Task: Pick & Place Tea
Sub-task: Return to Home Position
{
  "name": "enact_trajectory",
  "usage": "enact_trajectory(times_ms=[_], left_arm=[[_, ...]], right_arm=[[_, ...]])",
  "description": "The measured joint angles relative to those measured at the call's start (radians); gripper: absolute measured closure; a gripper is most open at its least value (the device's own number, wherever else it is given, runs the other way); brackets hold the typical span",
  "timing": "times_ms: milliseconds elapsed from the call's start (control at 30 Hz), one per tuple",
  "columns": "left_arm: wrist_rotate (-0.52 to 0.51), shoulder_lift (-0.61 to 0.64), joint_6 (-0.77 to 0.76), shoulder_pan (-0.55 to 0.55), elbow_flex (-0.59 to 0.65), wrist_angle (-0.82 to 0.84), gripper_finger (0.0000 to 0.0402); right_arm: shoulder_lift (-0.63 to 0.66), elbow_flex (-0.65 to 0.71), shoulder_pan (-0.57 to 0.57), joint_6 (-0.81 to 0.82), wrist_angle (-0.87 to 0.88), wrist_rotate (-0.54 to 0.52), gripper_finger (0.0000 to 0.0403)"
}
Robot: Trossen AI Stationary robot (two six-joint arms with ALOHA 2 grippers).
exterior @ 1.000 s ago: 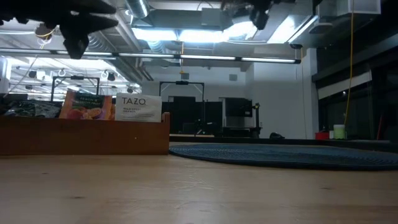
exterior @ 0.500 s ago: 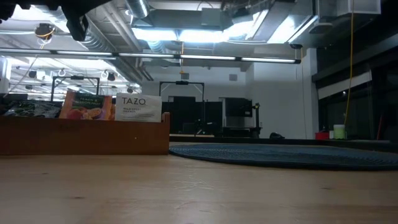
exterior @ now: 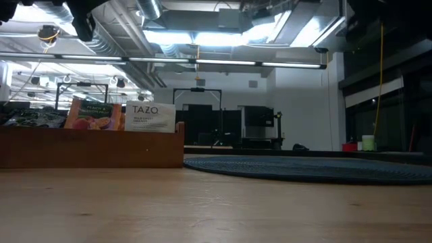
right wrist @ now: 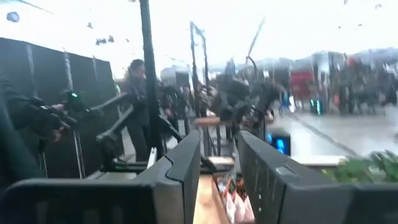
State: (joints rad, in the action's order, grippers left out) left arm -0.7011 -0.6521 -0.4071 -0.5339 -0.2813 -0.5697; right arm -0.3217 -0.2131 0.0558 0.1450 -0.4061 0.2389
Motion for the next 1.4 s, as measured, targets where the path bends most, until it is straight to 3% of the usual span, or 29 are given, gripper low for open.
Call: enact_trajectory(times_ms=[133, 333, 700, 833, 900, 1100, 1400], left_arm=[[-0.037, 0.0, 0.002, 0.0, 0.0, -0.034, 0.0307], [-0.024, 0.0, 0.01, 0.0, 0.0, -0.043, 0.031], [-0.038, 0.0, -0.002, 0.0, 0.0, -0.041, 0.0308], [-0.033, 0.001, -0.027, 0.0, 0.0, -0.039, 0.0307], [0.013, 0.001, -0.038, 0.003, 0.0, -0.035, 0.0306], [0.326, 0.002, -0.073, 0.054, 0.0, -0.007, 0.0311], [0.423, 0.108, 0.042, 0.066, 0.101, 0.031, 0.0307]], right_arm=[[0.072, 0.126, -0.001, -0.006, -0.122, 0.005, 0.0291], [0.159, 0.205, 0.0, -0.019, -0.115, -0.028, 0.0291], [0.314, 0.206, 0.05, -0.06, 0.298, -0.089, 0.0291], [0.311, 0.202, 0.069, -0.079, 0.379, -0.101, 0.0291], [0.295, 0.199, 0.072, -0.083, 0.387, -0.109, 0.0291], [0.27, 0.199, 0.072, -0.04, 0.387, -0.109, 0.0291], [0.27, 0.199, 0.072, 0.008, 0.387, -0.108, 0.0291]])
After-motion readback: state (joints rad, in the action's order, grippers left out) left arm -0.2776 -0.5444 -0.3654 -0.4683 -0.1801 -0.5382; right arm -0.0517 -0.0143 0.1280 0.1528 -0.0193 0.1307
